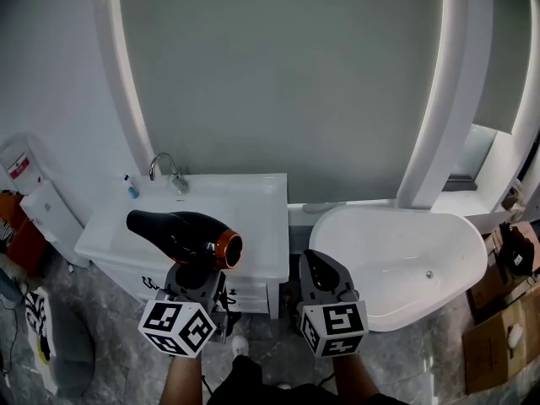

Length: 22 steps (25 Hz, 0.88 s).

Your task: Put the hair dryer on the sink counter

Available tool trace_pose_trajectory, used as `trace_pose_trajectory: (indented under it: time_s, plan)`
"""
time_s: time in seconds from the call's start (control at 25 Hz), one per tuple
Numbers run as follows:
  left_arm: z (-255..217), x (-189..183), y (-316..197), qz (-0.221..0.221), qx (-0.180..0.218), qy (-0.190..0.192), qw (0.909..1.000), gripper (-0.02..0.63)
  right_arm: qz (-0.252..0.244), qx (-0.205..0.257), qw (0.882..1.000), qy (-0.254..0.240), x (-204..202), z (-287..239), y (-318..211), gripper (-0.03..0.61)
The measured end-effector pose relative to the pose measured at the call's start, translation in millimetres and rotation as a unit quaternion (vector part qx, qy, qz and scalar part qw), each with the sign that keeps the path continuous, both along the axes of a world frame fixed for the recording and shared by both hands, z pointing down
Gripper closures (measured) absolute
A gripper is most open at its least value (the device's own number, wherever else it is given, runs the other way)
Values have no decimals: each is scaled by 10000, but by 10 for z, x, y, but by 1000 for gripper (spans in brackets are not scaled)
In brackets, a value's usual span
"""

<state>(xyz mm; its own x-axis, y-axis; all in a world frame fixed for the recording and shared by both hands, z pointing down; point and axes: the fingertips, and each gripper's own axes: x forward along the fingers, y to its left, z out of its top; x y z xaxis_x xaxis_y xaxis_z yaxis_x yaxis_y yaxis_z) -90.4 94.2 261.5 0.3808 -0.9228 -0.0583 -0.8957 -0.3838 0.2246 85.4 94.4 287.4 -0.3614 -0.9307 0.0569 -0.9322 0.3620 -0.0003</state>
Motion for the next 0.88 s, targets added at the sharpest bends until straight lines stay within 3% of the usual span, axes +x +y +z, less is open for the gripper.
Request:
trace_pose_trajectory:
  time_s: [0.88]
  plan:
    - [256, -309, -1477, 403, -251, 169, 9987, 425, 164, -155, 9997, 33, -474, 174, -1511, 556]
